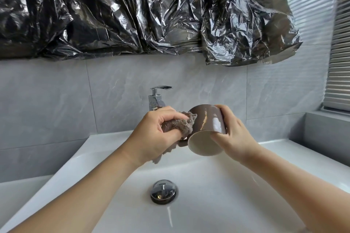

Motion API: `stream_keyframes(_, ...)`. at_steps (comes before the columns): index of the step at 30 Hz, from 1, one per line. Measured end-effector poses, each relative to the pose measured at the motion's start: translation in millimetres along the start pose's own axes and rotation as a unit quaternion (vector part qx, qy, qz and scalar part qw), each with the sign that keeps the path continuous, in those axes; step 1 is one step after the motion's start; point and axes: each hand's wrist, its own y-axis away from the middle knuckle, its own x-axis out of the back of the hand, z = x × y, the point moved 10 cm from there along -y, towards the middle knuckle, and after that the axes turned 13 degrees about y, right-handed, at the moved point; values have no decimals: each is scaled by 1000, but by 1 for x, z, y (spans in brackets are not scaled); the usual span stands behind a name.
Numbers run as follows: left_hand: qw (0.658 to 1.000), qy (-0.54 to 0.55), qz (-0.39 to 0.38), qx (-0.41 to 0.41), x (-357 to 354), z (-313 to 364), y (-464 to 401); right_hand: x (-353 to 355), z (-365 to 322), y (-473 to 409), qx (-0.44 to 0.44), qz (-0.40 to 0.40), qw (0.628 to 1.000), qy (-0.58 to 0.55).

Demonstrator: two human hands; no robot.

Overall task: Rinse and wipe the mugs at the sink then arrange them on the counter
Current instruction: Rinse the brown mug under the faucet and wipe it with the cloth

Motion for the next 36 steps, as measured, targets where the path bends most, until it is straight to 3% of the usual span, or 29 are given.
stream_keyframes(5, 995, -47, 84, 10, 15, -10, -1, -19, -15, 4, 68, -73, 990, 99)
stream_keyframes(10, 997, -59, -58, 3, -24, -5, 7, -7, -2, 0, 15, -26, 997, 75)
stream_keyframes(15, 993, -103, 58, -4, 6, -8, -2, -24, -16, 4, 72, -83, 985, 136)
stream_keyframes(20, 991, -109, -78, 32, -27, -11, 7, -18, 2, 2, 6, -73, 992, 100)
stream_keyframes(23, 988, -145, -52, 9, -18, -11, 3, -20, 3, 0, -6, -83, 992, 95)
stream_keyframes(28, 980, -154, -95, 77, -22, -25, 8, -22, 22, -1, -79, -58, 993, 59)
stream_keyframes(31, 970, -230, -68, 41, -23, -21, 8, -27, 26, 0, -99, -78, 991, 49)
stream_keyframes(36, 975, -221, -7, 16, -12, -17, 11, -32, 27, 1, -122, -94, 988, 12)
